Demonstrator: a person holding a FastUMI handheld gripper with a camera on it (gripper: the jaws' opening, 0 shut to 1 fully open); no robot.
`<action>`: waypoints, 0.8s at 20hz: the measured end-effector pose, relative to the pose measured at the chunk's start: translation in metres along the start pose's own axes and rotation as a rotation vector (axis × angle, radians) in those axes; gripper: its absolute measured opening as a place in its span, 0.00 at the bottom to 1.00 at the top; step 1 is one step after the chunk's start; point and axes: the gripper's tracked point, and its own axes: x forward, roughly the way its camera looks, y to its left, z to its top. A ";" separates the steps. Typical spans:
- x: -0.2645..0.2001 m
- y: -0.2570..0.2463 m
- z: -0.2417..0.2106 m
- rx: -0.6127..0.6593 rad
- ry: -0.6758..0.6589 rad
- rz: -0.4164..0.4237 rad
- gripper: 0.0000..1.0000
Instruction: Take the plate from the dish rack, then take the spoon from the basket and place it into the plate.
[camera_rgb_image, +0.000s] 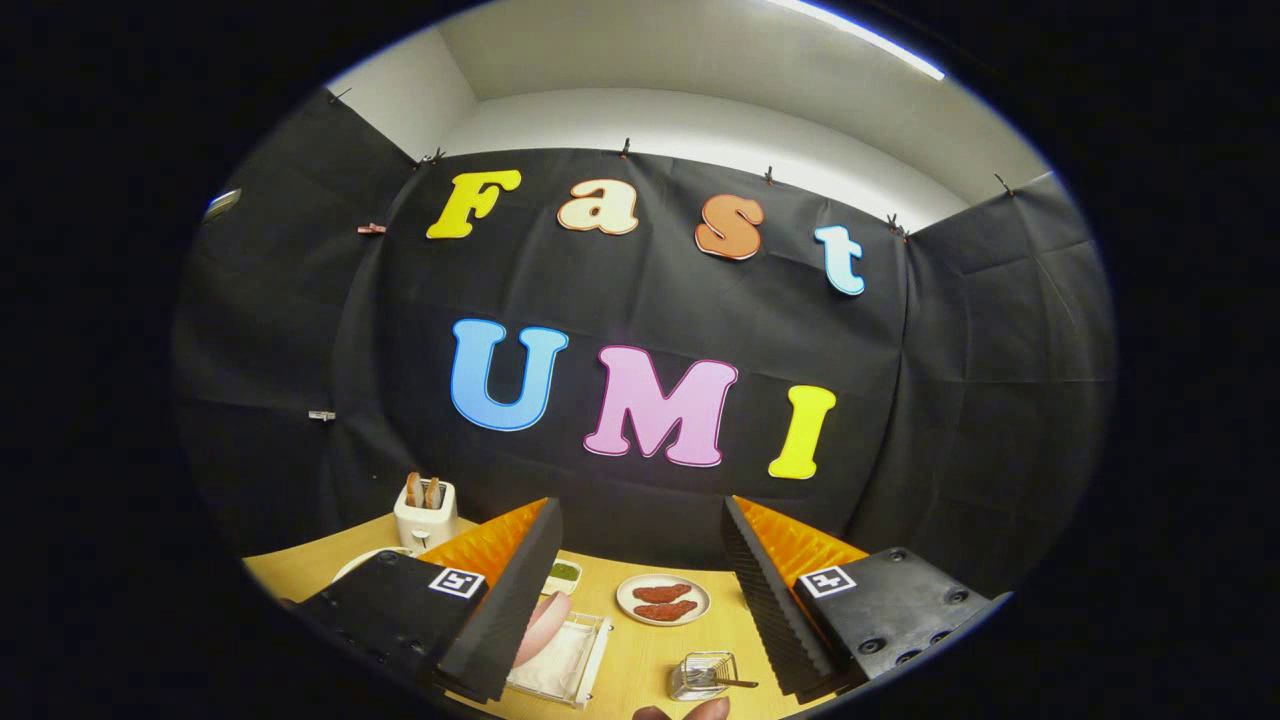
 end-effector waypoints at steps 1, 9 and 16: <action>0.001 0.001 -0.002 -0.002 0.006 -0.001 0.98; 0.020 0.033 -0.054 0.023 0.243 0.089 0.98; 0.055 0.074 -0.159 0.062 0.633 0.128 0.98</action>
